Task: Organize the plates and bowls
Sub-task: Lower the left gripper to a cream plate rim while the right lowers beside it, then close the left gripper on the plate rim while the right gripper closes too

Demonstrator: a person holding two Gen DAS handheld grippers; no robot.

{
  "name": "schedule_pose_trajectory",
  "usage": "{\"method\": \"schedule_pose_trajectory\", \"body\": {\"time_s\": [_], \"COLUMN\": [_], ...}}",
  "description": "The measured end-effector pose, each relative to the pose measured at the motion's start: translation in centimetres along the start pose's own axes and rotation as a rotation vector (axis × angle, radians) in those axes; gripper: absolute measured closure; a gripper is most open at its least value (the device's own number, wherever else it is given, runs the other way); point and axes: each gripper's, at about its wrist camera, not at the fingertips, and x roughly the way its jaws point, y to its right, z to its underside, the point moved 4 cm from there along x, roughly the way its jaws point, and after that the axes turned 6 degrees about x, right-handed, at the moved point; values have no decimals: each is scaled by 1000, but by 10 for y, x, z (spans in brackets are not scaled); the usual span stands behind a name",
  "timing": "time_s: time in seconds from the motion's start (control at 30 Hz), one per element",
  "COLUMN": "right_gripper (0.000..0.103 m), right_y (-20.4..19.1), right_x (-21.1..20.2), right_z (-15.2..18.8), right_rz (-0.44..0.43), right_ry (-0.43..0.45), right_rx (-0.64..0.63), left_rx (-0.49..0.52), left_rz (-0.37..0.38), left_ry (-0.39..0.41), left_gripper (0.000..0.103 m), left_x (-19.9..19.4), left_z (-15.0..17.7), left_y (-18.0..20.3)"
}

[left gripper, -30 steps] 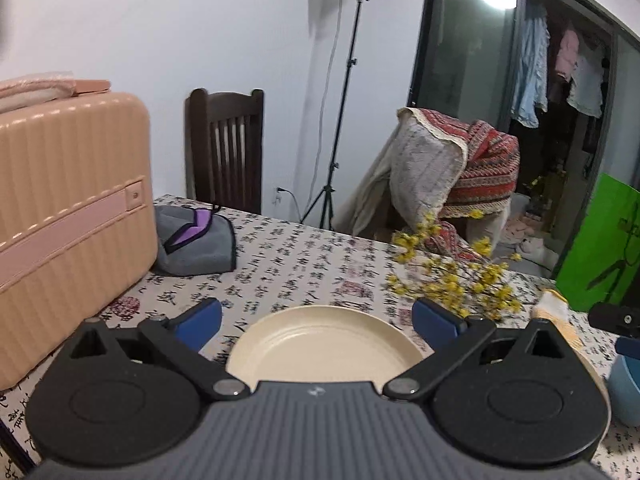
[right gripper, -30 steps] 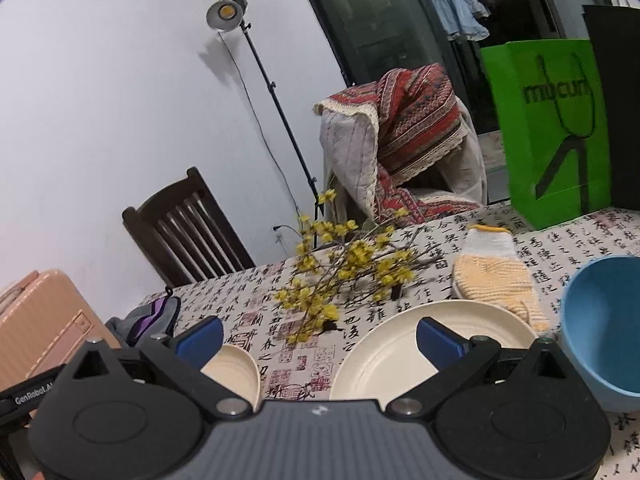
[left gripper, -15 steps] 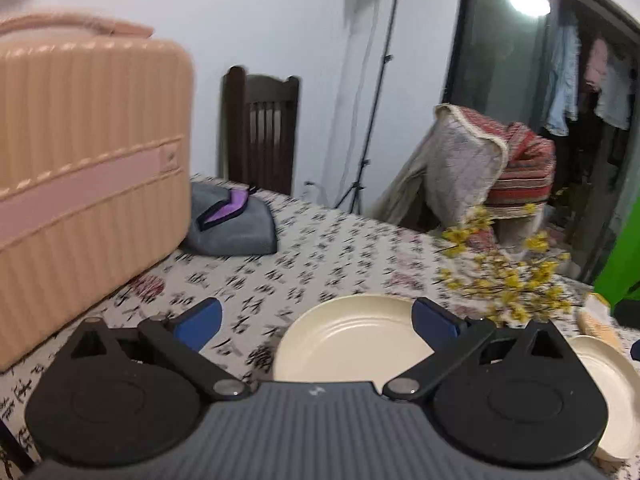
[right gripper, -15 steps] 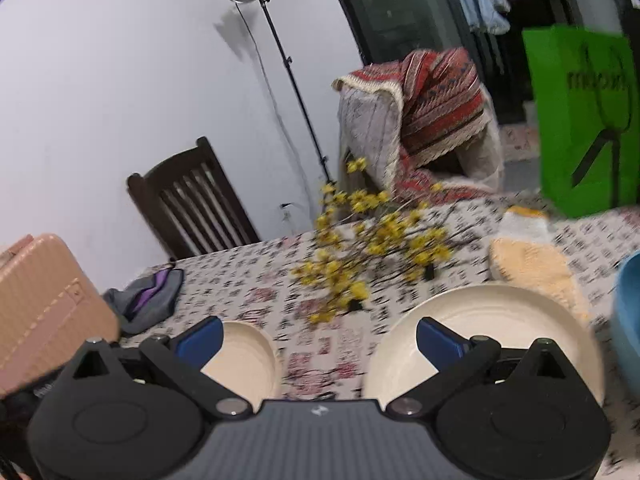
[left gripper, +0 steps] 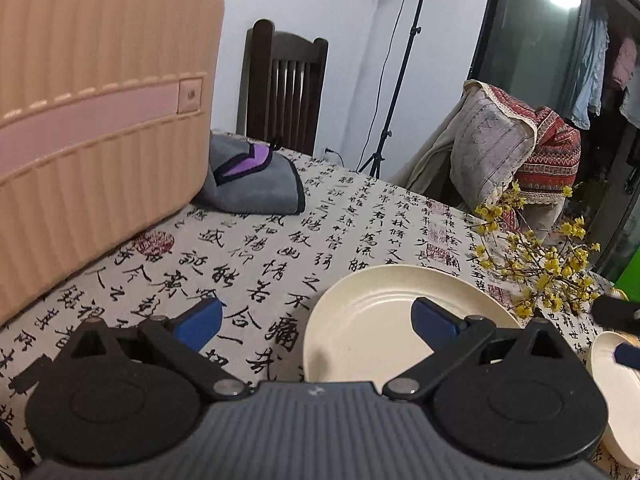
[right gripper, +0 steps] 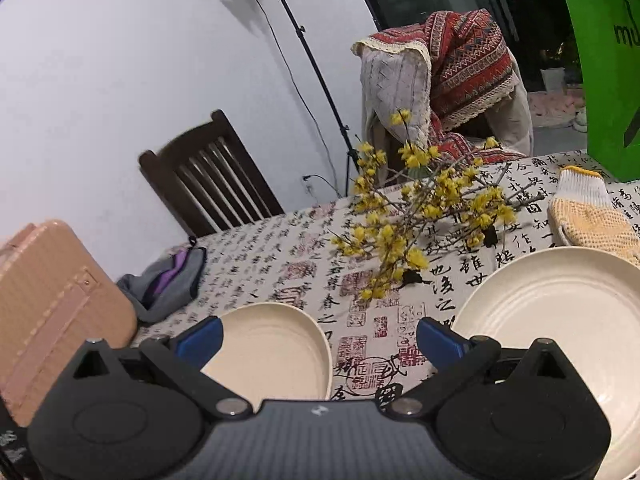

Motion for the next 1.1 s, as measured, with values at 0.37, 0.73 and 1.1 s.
{"method": "schedule_pose_trajectory", "body": {"time_s": [0.37,0.73,1.1], "right_gripper": [21,58,81], "right_y": [2,-7,-4], "right_x": [31,43,54], "right_z": [17,26,32], "right_rz": [76,106,94], "right_ry": [-31,-67,-105], "right_rx": [10,-92,-99], "left_rx": [-25,-28,-80], "left_rz": [30,54,113], "left_ry": [-52,-92,-182], "left_gripper": [20,48,83], "left_x": [11,18,30], "left_z": [2,6,12], "left_y": [-4,-2,-8]}}
